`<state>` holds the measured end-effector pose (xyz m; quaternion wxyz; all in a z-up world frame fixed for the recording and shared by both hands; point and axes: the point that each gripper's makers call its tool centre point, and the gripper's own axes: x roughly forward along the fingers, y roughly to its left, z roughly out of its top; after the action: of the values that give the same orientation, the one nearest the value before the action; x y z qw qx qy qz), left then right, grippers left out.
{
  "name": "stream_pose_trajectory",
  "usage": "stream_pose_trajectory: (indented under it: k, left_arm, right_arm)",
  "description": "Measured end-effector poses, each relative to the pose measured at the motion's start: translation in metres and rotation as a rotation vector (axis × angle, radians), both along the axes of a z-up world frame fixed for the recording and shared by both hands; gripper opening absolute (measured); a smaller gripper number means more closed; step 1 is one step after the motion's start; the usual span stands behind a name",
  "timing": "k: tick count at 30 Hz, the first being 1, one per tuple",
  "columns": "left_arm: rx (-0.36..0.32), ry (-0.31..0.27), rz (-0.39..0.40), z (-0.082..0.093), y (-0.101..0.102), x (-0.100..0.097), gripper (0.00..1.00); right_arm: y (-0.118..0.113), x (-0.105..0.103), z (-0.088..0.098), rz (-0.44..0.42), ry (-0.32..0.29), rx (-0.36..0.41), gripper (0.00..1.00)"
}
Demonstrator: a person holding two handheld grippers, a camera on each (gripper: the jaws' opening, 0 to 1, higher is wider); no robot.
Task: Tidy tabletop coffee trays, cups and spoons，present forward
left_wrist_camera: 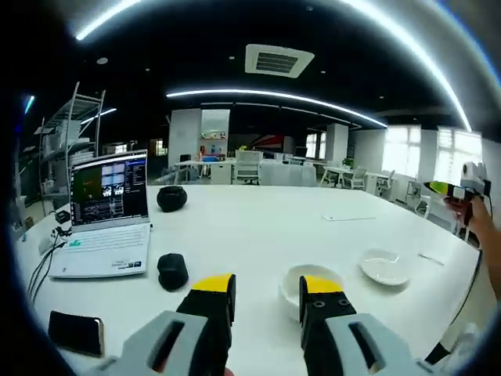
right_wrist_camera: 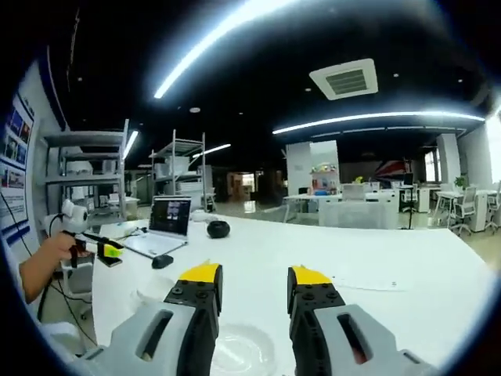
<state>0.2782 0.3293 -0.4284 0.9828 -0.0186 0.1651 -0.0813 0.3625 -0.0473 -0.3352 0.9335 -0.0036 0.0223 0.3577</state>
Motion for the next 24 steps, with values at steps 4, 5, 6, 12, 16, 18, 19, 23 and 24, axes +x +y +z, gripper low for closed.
stream_pose_trajectory:
  k: [4, 5, 6, 12, 16, 18, 19, 23, 24]
  left_arm:
    - [0.018, 0.058, -0.029, -0.002, -0.003, 0.005, 0.34]
    - [0.027, 0.080, -0.040, -0.005, -0.004, 0.005, 0.34]
    - [0.029, 0.084, -0.042, -0.005, -0.005, 0.006, 0.34]
    - [0.040, 0.135, -0.067, -0.005, -0.017, 0.003, 0.33]
    - [0.066, 0.168, -0.074, -0.007, -0.019, 0.004, 0.33]
    - [0.078, 0.201, -0.076, -0.010, -0.019, 0.004, 0.33]
    - [0.091, 0.210, -0.077, -0.012, -0.020, 0.005, 0.33]
    - [0.098, 0.231, -0.087, -0.014, -0.023, 0.010, 0.34]
    - [0.108, 0.236, -0.087, -0.015, -0.024, 0.012, 0.34]
  right_arm:
    - [0.030, 0.002, 0.002, 0.059, 0.011, -0.046, 0.33]
    - [0.038, 0.002, 0.001, 0.078, 0.016, -0.060, 0.33]
    - [0.044, 0.002, 0.001, 0.089, 0.018, -0.067, 0.33]
    - [0.084, 0.007, -0.003, 0.163, 0.036, -0.136, 0.33]
    - [0.111, 0.004, -0.008, 0.225, 0.073, -0.164, 0.33]
    - [0.127, 0.004, -0.012, 0.248, 0.084, -0.191, 0.33]
    - [0.135, 0.003, -0.015, 0.258, 0.090, -0.207, 0.33]
    - [0.162, 0.001, -0.029, 0.298, 0.117, -0.270, 0.33]
    - [0.169, 0.001, -0.032, 0.318, 0.129, -0.288, 0.33]
